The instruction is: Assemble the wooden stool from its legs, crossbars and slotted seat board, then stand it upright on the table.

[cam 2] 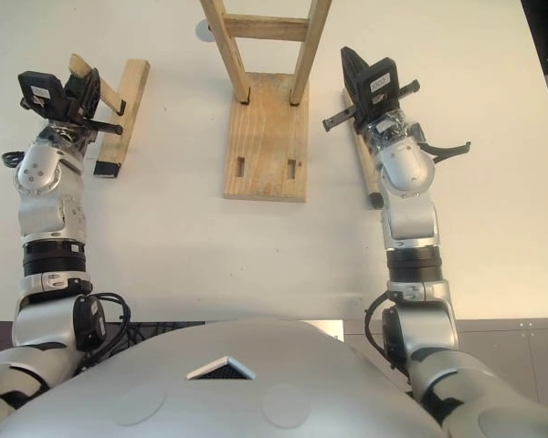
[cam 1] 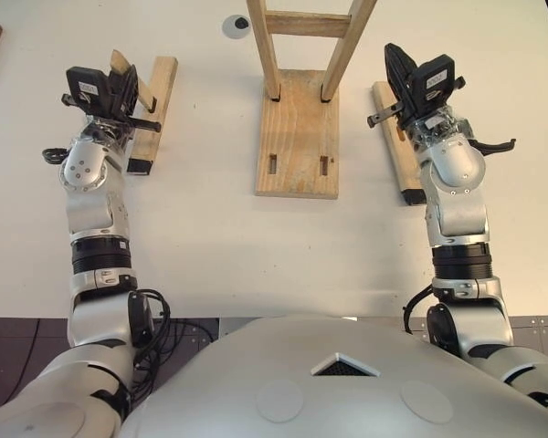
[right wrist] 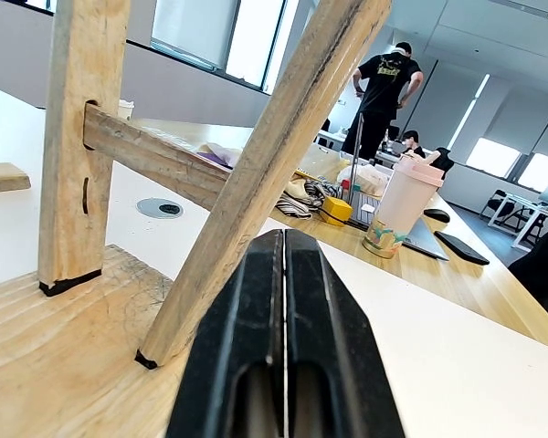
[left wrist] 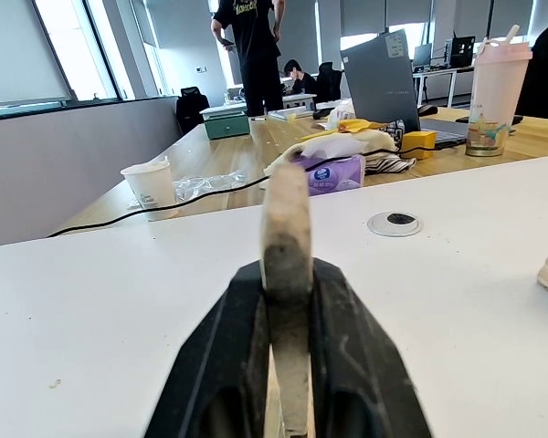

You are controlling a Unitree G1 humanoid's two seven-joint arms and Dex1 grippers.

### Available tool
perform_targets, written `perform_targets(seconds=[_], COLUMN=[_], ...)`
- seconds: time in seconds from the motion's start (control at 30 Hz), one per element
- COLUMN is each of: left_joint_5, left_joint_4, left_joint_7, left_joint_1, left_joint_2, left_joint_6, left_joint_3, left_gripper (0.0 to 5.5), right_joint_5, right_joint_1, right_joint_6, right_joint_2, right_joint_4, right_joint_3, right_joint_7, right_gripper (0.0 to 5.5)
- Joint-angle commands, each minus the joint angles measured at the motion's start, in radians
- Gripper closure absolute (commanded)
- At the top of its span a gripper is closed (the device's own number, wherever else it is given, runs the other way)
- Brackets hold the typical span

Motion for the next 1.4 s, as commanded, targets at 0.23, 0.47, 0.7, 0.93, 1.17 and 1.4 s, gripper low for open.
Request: perform_targets(seconds=[0.23,0.47,0.7,0.93,1.17,1.4], left_joint_5=[0.044,0.025,0.026,0.061,0.064,-0.078], left_joint_4=[-0.009,-0.308,-0.241,-0.135,-0.048,-0.256], left_joint_7=[-0.016,-0.129,-0.13,-0.134,-0.134,-0.14], left_joint_1=[0.048,0.062,0.075,0.104,0.026,-0.265], left_joint_2=[0.074,0.23,0.216,0.202,0.18,0.17], left_joint_6=[0.229,0.674,0.817,0.682,0.451,0.598], left_joint_3=[-0.029,-0.066,-0.087,-0.111,-0.097,-0.006], left_gripper=[4.12,3.06,2.74,3.41,3.47,3.47], right_joint_5=[-0.021,-0.036,-0.033,0.124,0.251,0.69], right_joint_1=[-0.006,0.014,0.005,-0.065,-0.109,-0.379], right_joint_6=[0.015,0.012,0.001,0.061,0.2,0.383], right_joint_2=[-0.014,0.006,0.01,0.067,0.071,-0.017], right_joint_4=[0.005,-0.008,0.01,0.059,0.16,0.194], right_joint_3=[0.003,0.0,0.0,-0.186,-0.314,-0.466], right_joint_7=[-0.001,-0.031,-0.045,-0.176,-0.242,0.073], right_gripper=[5.5,5.5,5.5,5.5,5.5,4.55])
